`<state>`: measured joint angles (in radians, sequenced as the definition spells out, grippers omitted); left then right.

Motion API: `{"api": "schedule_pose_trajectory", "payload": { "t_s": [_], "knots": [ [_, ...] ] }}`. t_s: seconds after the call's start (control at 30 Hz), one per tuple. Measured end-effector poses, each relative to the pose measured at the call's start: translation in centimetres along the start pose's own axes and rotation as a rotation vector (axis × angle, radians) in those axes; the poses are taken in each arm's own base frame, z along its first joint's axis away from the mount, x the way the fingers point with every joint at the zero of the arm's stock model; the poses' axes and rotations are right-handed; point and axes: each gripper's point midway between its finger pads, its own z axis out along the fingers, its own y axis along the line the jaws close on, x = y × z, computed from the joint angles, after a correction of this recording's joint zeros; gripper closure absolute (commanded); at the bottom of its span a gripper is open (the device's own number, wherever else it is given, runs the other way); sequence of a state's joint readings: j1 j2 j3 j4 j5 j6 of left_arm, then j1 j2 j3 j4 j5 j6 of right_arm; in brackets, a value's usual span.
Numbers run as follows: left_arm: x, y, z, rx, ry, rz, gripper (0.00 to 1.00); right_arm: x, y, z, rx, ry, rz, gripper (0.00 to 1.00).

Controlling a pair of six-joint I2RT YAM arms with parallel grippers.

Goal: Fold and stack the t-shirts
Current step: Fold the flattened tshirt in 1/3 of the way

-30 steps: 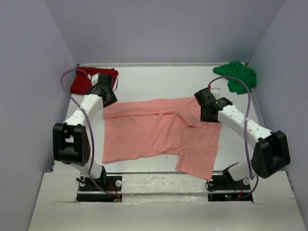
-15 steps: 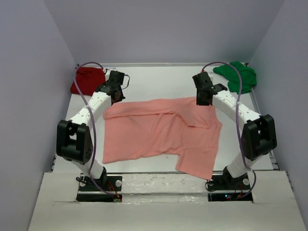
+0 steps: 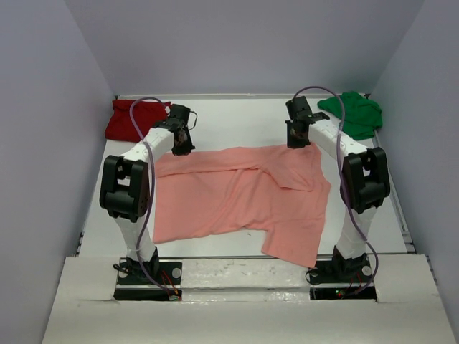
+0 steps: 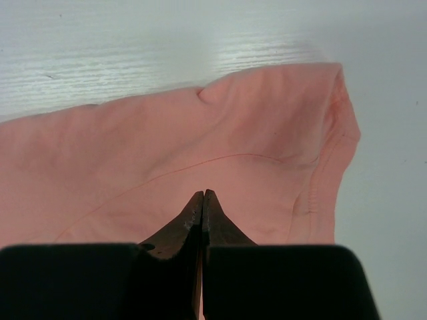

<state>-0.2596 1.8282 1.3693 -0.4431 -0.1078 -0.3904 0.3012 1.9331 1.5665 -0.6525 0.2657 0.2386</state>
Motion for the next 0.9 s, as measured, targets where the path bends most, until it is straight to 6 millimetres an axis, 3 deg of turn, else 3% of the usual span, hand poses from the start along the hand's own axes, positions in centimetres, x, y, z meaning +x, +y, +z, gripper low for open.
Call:
{"api": "schedule_pose_trajectory", "payload": {
  "t_s": [0.6,0.9],
  "knots": [
    [3.1,-1.5,3.9,0.056,0.156,-0.003,1.0,2.5,-1.0,2.0,-0.014,0.094,0.015,1.0],
    [3.1,-2.3,5.0,0.075,0.185,-0.008,1.0,4.2,-0.8,3.6,-0.012,0.154,-0.005,1.0]
  ]
}}
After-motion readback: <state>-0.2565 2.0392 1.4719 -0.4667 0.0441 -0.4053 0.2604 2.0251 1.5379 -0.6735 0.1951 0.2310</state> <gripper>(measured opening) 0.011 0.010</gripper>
